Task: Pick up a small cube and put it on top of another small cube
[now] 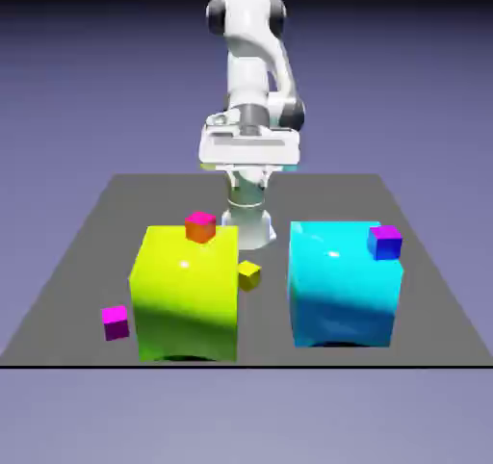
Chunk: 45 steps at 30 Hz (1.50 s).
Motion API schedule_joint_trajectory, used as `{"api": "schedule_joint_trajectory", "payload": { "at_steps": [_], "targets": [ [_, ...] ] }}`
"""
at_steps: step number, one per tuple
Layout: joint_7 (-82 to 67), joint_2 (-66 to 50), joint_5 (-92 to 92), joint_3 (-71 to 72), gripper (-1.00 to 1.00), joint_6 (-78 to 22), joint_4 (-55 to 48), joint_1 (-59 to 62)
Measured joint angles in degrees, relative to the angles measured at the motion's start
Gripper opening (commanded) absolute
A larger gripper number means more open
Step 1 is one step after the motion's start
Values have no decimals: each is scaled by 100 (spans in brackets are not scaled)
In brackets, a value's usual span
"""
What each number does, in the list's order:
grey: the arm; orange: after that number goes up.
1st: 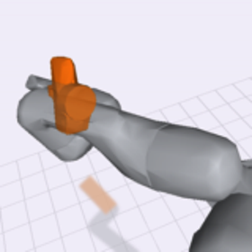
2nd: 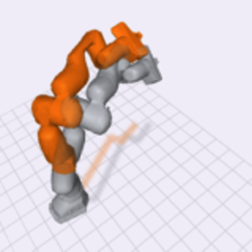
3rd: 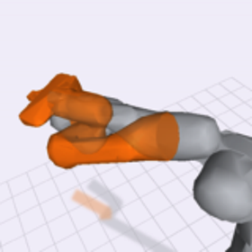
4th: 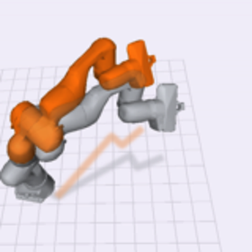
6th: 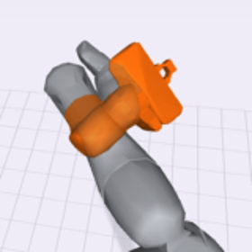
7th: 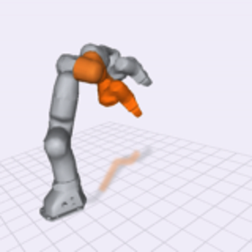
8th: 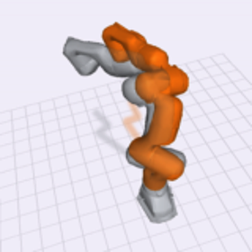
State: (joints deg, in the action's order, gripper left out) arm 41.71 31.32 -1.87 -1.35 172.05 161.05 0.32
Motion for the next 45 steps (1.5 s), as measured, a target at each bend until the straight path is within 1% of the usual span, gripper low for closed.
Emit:
{"api": "schedule_joint_trajectory", "payload": {
  "at_steps": [7,15,22,37,45],
  "targets": [
    [-841,-298,311,-1454,0,-623,-125,466],
    [-1234,-844,458,-3115,0,-1293,-190,1047],
    [-1360,-2120,-973,-4048,0,-2962,-33,1867],
    [-913,-4078,-4694,-2968,0,-5635,466,2672],
    [-449,-4464,-6687,-2130,0,-6172,709,2844]
  ]
}}
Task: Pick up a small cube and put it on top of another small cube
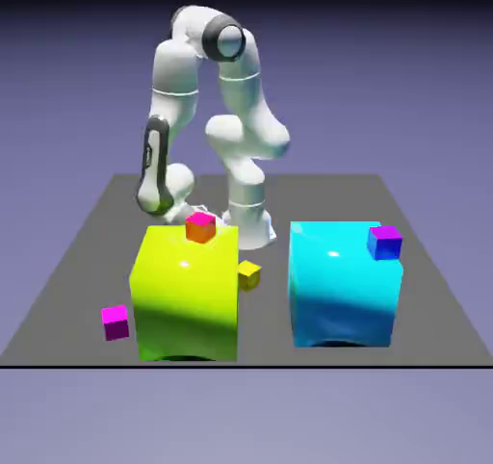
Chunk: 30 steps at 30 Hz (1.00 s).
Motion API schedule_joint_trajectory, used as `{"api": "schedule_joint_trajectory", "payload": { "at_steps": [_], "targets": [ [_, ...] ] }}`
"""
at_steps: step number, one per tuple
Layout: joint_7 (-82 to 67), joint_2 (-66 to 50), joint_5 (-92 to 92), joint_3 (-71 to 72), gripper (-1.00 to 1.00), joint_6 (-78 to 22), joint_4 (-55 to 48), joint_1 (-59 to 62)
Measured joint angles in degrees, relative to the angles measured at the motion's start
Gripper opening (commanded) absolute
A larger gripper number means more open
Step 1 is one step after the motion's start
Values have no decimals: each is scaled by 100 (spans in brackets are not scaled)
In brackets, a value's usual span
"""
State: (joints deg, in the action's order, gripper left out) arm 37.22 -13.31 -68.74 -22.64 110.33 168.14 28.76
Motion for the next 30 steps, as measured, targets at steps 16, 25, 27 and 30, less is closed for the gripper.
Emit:
{"api": "schedule_joint_trajectory", "payload": {
  "at_steps": [16,25,27,30],
  "targets": [
    [-411,-1169,-2453,1035,-100,-310,-137,-131],
    [-101,-48,-488,267,-100,-70,-584,729],
    [-6,216,-134,211,-100,-153,-1000,1058],
    [135,611,397,126,-100,-278,-1622,1547]
  ]
}}
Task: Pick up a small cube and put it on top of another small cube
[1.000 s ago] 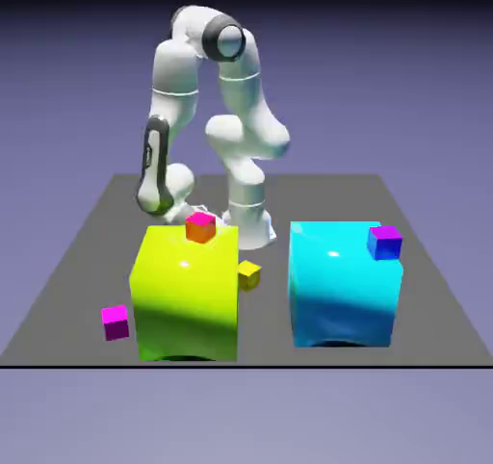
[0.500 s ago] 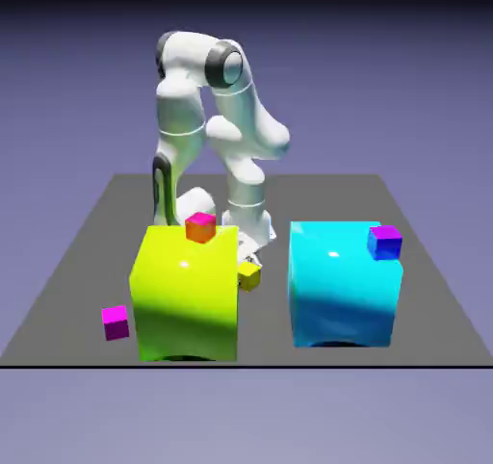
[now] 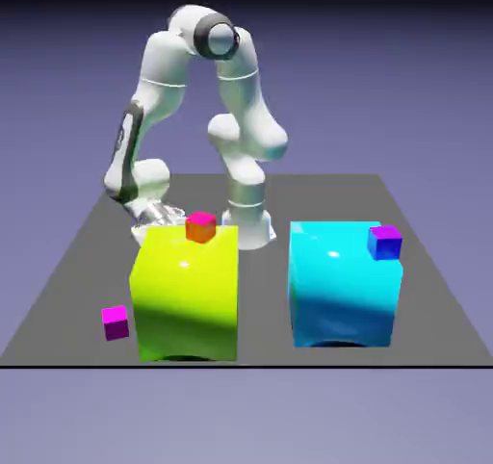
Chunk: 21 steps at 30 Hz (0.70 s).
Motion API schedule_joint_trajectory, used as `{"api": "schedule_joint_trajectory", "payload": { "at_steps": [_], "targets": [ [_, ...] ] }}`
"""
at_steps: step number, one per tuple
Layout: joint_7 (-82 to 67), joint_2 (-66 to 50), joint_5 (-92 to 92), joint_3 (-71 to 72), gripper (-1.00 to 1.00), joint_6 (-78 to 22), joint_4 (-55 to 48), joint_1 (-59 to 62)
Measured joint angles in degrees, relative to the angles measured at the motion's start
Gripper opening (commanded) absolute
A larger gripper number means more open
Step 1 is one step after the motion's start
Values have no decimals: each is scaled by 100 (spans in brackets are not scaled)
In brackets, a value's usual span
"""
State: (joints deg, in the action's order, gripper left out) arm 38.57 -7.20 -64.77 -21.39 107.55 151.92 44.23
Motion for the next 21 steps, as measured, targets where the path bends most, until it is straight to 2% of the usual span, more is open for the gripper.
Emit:
{"api": "schedule_joint_trajectory", "payload": {
  "at_steps": [4,8,11,18,21],
  "targets": [
    [823,555,690,-241,-100,-560,-831,97],
    [1809,758,1053,-469,-100,-1187,-1281,-349],
    [2558,892,1305,-645,-100,-1661,-1596,-1287],
    [4304,1199,1894,-1050,-100,-2768,-2331,-2432],
    [4652,1031,1824,-1105,-100,-2967,-2257,-3117]
  ]
}}
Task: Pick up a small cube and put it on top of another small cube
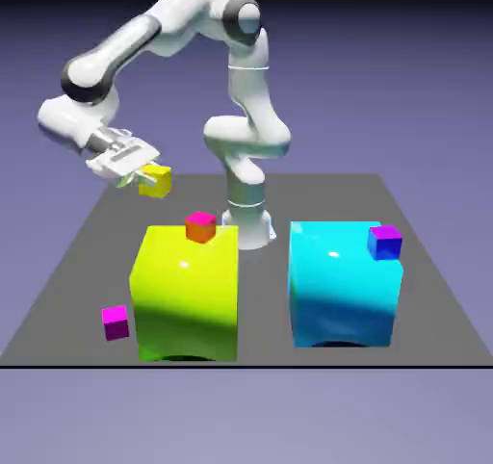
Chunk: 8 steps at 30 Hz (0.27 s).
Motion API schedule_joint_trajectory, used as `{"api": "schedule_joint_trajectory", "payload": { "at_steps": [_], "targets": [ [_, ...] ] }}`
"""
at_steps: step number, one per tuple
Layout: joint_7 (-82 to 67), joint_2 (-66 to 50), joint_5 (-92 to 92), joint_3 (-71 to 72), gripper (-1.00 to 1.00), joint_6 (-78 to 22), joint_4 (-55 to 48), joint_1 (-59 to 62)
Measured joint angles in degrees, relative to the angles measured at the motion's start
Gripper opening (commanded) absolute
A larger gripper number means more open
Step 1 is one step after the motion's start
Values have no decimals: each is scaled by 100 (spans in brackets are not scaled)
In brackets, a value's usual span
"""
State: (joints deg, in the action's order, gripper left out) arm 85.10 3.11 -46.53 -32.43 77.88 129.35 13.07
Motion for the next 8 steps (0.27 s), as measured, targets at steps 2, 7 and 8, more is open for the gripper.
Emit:
{"api": "schedule_joint_trajectory", "payload": {
  "at_steps": [2,7,8],
  "targets": [
    [10,-43,-31,3,-100,-3,36,42],
    [-191,51,-323,290,100,754,764,-228],
    [-191,51,-323,290,100,754,764,-246]
  ]
}}
